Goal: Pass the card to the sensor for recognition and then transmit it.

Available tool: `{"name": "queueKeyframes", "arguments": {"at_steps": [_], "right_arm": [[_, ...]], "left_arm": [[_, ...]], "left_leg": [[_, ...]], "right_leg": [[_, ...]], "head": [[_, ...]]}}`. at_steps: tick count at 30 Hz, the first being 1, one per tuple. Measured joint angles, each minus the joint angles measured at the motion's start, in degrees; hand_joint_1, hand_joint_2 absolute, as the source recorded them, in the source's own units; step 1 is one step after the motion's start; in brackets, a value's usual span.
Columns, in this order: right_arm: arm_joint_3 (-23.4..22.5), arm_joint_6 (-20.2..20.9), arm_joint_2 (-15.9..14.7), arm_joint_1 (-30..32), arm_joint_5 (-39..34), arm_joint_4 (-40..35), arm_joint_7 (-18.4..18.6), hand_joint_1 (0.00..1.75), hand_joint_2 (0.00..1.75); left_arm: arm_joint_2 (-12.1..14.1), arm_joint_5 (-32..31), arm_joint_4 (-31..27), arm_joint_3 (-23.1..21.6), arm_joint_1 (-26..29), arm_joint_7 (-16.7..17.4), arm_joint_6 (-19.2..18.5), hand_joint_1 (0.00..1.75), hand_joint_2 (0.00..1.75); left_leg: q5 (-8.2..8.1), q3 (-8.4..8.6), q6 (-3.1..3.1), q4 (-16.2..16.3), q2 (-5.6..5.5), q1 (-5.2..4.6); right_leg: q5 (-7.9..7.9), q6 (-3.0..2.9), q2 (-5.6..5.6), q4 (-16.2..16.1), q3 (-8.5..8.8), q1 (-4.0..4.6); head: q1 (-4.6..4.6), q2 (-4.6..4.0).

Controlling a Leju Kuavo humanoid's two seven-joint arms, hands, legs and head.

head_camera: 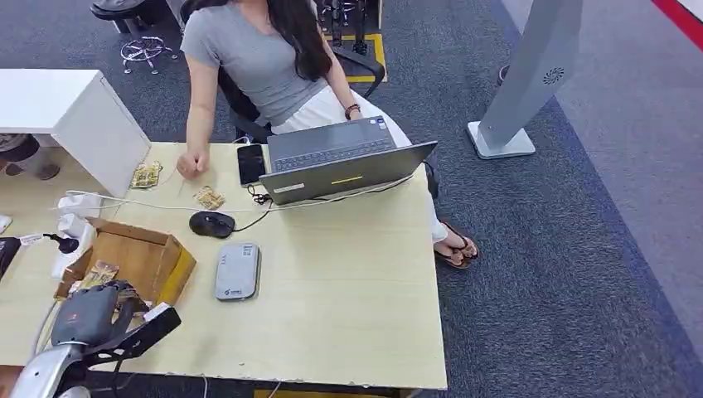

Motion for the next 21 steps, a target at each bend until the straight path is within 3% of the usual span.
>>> {"name": "queueKeyframes", "arguments": {"at_steps": [21], "right_arm": [[-0.07, 0.04, 0.00, 0.00, 0.20, 0.00, 0.00, 0.00, 1.75]], "left_arm": [[0.00, 0.31, -0.13, 0.24, -0.03, -0.07, -0.02, 1.75, 1.75]], "left_leg": [[0.00, 0.00, 0.00, 0.00, 0.00, 0.00]], "right_leg": [[0.00, 0.00, 0.00, 0.00, 0.00, 0.00]], "head": [[0.00, 0.00]]}}
